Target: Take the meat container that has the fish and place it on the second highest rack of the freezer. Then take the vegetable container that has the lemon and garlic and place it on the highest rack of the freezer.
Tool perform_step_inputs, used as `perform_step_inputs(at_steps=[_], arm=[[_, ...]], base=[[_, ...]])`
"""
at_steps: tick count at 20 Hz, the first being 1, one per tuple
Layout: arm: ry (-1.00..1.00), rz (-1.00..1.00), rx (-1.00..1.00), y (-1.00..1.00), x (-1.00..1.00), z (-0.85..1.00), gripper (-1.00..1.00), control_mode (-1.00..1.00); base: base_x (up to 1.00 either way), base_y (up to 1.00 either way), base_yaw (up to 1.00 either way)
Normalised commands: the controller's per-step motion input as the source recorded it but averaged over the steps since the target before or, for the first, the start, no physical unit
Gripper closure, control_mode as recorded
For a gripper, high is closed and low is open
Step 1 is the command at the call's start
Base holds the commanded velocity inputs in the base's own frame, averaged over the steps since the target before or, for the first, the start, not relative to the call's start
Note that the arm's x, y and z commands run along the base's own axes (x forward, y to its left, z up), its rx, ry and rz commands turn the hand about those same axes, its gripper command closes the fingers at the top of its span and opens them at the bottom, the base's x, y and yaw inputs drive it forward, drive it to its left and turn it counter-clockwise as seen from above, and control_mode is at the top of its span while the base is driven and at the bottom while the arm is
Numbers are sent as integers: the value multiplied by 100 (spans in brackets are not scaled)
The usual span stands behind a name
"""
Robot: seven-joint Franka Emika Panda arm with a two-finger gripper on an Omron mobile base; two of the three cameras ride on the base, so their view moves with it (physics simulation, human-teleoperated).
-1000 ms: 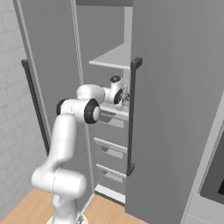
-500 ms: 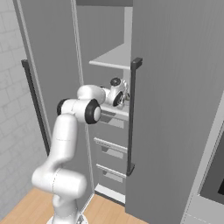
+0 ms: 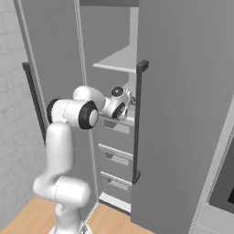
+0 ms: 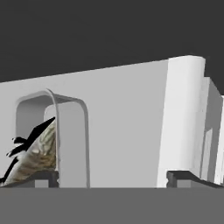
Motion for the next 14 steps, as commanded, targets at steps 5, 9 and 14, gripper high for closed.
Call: perform_step_inputs(at_steps=[5, 9, 14], arm=[[-11, 0, 0, 17, -84, 76, -100, -100], [-22, 0, -1, 26, -46, 100, -100, -100], [0, 0, -2, 9, -93, 76, -100, -100]], base=[[0, 0, 0], [0, 0, 0], [0, 0, 0]])
